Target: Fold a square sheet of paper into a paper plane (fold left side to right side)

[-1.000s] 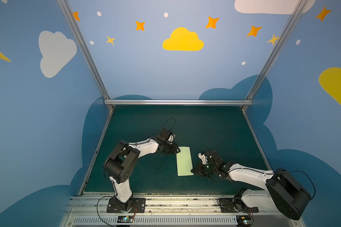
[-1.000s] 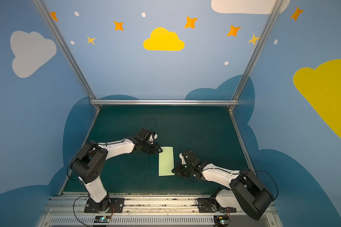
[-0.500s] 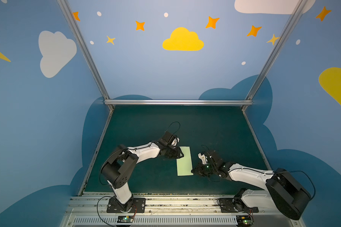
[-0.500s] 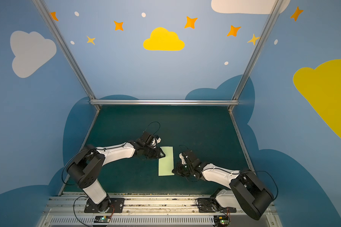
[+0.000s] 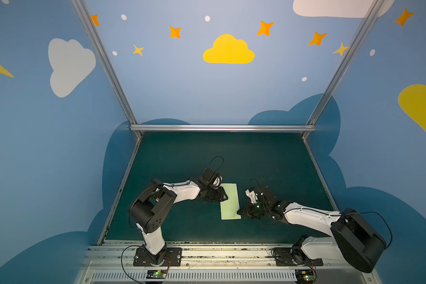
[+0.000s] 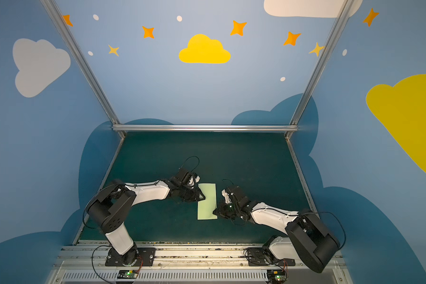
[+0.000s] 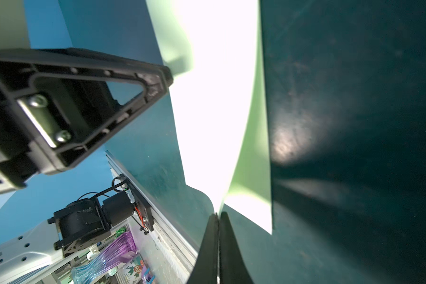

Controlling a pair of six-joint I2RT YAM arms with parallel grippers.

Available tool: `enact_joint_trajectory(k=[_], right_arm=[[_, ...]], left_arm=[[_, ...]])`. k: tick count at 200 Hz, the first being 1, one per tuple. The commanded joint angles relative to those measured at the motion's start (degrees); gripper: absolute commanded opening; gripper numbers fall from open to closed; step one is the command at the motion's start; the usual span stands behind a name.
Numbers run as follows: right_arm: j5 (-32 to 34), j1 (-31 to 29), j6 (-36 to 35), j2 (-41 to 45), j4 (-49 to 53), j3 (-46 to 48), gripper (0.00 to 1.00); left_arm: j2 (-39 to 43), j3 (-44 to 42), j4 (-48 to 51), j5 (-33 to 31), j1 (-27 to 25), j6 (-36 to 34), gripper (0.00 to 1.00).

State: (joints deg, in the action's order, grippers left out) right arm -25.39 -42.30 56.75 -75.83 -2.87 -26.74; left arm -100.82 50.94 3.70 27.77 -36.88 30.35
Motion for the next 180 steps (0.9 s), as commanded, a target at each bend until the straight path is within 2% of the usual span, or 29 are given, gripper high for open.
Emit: enact_joint_trajectory(k=[1,113,180], right_arm=[[-1.23,0.18,-0.19,-1.88,-1.11,-2.35,0.0],[-1.53,0.69,0.11,-14.56,-5.97,-10.68,0.0],[-2.48,1.35,0.2,-19.28,-7.74,-13.55,0.0]], left_arm=[[-0.7,-0.97,-0.45,-0.7,-0.01,0.05,0.4],[-0.86,-1.92,-0.47,-0.82,-0.06,-0.38,0.4],[-0.88,-1.98,-0.19,-0.59,-0.12,-0.81,0.4]])
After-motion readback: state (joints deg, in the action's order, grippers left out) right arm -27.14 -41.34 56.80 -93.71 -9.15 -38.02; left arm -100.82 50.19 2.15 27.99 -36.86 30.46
